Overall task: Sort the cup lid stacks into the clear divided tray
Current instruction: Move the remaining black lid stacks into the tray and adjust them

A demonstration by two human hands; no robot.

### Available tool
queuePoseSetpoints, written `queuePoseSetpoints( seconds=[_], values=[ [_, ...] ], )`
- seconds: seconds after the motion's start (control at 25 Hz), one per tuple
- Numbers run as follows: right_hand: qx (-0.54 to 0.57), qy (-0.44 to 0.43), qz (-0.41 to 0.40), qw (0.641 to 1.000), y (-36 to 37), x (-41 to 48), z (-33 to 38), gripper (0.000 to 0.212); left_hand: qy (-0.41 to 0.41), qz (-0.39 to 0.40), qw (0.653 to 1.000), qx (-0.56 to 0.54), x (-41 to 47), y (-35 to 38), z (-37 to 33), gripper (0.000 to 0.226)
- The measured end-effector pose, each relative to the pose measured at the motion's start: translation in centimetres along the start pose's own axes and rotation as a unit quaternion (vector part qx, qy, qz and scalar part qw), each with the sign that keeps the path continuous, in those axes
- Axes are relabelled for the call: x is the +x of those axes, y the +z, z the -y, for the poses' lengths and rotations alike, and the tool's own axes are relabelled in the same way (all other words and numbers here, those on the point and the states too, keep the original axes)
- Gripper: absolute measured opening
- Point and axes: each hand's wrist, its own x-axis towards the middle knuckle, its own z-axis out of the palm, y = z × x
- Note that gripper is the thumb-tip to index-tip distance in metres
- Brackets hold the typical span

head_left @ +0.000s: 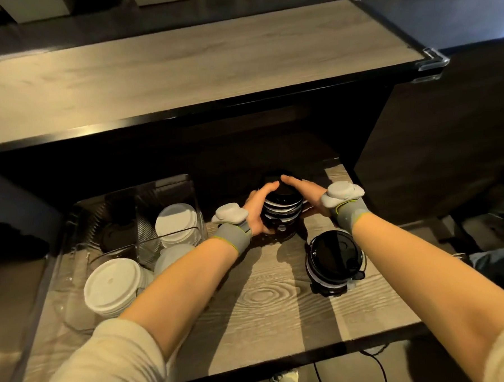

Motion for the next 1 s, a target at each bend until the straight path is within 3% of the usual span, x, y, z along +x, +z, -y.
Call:
queuePoseSetpoints(
  seconds=[0.12,0.28,0.36,0.44,0.52,0.64,0.8,1.0],
  values=[
    [0.007,-0.020,0.020,1.000,1.4,-1.4,2.0,0.071,0.025,0.009,1.000,-0.006,-1.5,-1.7,-1.3,0.063],
    [-0.146,-0.095,-0.032,0.984,4.8,-4.7,4.7,0.068,0.052,-0.002,0.999,0.007,-5.5,-5.1,-2.3,0.047],
    [-0.214,-0.206,-0.053,0.953,6.7,-6.2,5.7,0.060,0.061,-0.002,0.998,0.006,-7.3,-6.8,-2.2,0.027],
    [-0.269,-0.328,-0.038,0.905,8.7,-7.7,6.9,0.042,0.077,0.004,0.997,-0.024,-9.1,-8.3,-2.1,0.022],
    [-0.303,-0.384,-0.036,0.871,10.4,-9.1,8.4,0.032,0.098,0.016,0.994,-0.053,-10.9,-9.4,-2.3,0.023],
    [-0.327,-0.393,-0.016,0.859,12.3,-10.8,9.7,0.035,0.137,0.020,0.989,-0.053,-12.7,-11.2,-3.1,0.027],
    [-0.420,-0.379,-0.004,0.825,15.6,-12.1,10.7,0.063,0.159,-0.006,0.987,-0.031,-14.3,-15.2,-3.9,0.027],
    [-0.319,-0.367,0.005,0.874,20.0,-12.6,11.6,0.064,0.194,0.009,0.977,-0.084,-14.9,-19.1,-3.5,0.055]
  ],
)
